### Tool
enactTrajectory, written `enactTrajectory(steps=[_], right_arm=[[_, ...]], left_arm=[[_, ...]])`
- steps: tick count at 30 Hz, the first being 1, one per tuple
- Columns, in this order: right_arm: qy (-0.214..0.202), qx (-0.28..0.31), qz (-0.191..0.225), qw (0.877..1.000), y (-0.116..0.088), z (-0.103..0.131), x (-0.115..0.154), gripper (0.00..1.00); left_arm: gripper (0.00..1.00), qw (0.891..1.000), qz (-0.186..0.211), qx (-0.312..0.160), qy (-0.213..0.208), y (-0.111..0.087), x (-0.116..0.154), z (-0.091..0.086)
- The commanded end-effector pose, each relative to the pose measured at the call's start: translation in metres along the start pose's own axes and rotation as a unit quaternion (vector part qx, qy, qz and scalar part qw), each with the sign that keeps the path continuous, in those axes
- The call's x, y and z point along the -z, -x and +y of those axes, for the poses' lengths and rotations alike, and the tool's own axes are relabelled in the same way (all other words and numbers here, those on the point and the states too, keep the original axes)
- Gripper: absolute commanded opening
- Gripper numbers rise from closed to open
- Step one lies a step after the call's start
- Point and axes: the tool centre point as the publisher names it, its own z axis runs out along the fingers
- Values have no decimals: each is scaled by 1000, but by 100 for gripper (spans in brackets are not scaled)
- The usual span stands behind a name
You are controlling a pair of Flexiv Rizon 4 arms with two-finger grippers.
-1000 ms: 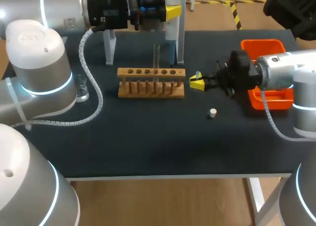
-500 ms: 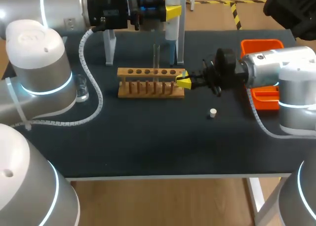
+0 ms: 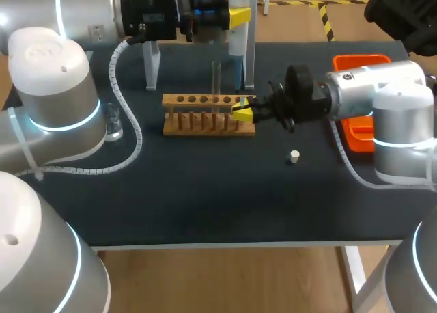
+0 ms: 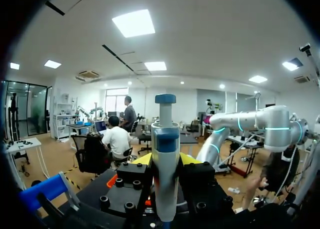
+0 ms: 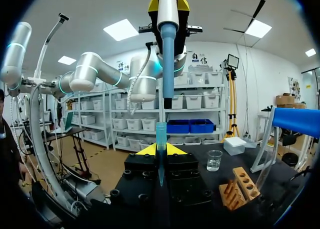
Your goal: Invert the test tube, pick up the pipette, mount the tip to pipette, aspirate from beaker and dispense into the tube, eject the tip, return the pipette, and cap with the stopper.
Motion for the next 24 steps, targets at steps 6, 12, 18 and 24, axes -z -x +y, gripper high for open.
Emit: enactTrajectory(steps=[6, 12, 18, 24], right_arm=[[4, 0, 4, 1000, 3, 2, -7, 0], [5, -1, 6, 1000, 4, 3, -9, 0], [5, -2, 7, 1000, 3, 3, -11, 0], [5, -3, 7, 1000, 4, 4, -11, 0]], left_arm=[[0, 1000, 0, -1, -2, 0, 0, 1], [0, 1000, 0, -1, -2, 0, 0, 1], [0, 1000, 0, -1, -2, 0, 0, 1], [0, 1000, 0, -1, -2, 0, 0, 1]])
